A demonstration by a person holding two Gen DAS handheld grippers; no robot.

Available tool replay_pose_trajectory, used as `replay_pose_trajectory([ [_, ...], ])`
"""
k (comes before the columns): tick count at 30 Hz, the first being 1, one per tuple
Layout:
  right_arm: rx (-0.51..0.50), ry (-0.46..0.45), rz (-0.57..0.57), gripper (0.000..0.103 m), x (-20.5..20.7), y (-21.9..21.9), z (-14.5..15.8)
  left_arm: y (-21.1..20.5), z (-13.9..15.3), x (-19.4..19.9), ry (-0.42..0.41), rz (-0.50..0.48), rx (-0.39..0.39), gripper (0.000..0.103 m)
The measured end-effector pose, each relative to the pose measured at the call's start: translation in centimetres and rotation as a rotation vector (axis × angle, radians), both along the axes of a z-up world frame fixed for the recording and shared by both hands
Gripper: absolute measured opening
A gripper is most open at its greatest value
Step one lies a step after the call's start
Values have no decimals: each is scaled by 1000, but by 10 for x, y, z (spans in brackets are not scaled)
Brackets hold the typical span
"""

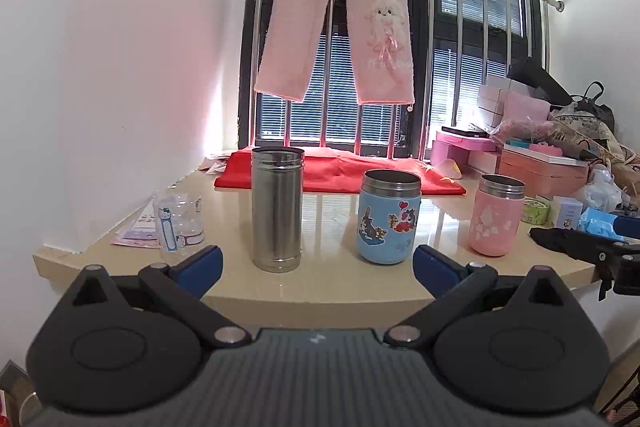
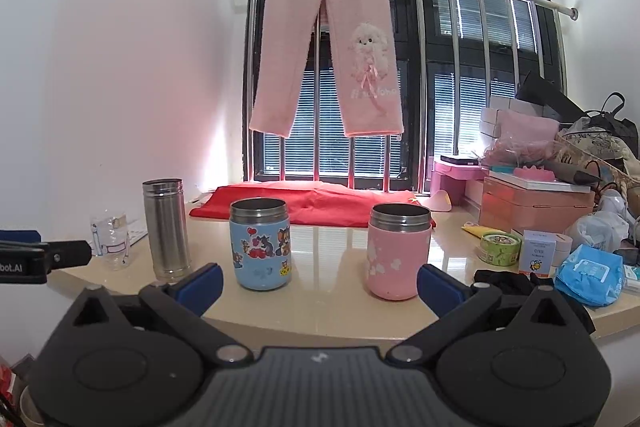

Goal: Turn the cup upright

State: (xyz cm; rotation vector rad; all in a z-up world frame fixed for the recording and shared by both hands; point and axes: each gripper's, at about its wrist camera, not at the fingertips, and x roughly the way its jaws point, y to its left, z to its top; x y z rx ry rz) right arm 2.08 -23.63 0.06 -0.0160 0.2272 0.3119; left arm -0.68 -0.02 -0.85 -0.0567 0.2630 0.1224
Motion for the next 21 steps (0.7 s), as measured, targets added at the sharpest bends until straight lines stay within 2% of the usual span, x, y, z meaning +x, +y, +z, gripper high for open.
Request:
replay_pose_trajectory([
  [21,0,-2,-1,103,-1,-1,-1,4,1,-1,-9,-14,-18,103],
])
